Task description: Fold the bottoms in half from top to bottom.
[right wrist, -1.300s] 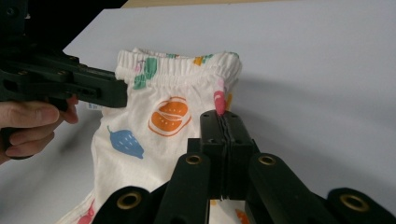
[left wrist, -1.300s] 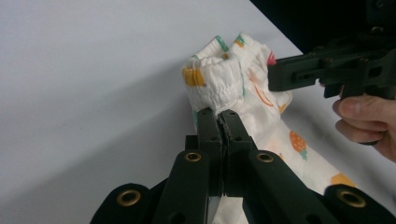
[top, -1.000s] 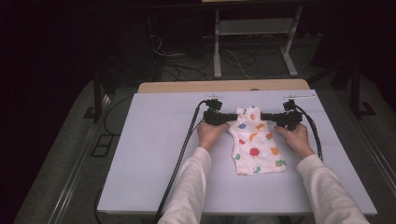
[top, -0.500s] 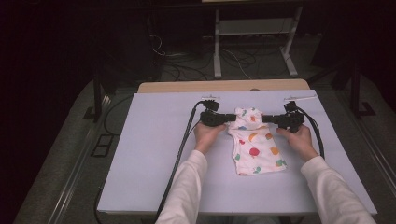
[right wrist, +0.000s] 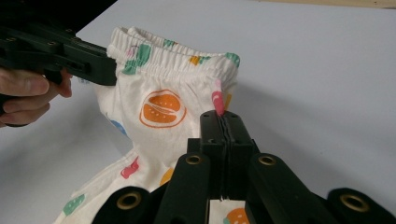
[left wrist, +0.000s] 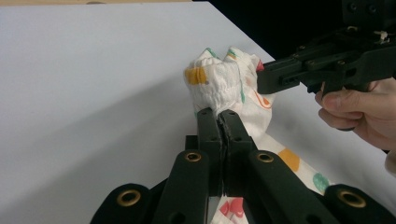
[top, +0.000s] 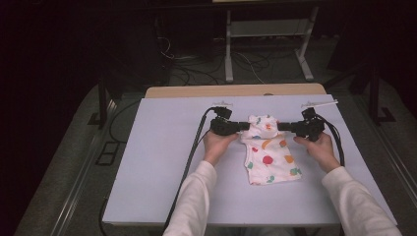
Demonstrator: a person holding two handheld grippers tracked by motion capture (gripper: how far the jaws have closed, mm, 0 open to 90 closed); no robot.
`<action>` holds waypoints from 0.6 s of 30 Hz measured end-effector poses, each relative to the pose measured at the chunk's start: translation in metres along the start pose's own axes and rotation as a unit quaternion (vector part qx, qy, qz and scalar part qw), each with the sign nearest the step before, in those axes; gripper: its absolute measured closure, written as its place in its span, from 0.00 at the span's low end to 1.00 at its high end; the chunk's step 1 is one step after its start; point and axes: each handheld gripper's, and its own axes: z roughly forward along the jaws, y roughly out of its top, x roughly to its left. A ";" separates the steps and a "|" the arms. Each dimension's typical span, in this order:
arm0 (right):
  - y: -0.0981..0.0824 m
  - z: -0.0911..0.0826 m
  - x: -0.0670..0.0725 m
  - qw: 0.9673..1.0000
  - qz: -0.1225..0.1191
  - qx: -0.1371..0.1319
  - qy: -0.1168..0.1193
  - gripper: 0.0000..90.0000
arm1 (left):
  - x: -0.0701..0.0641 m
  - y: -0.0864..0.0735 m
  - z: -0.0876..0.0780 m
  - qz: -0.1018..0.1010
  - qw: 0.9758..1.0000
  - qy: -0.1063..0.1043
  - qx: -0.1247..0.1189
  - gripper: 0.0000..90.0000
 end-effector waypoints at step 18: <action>-0.014 -0.009 0.006 1.000 -0.007 0.008 -0.003 0.97 | -0.009 -0.011 0.002 -0.001 1.000 -0.009 0.003 0.98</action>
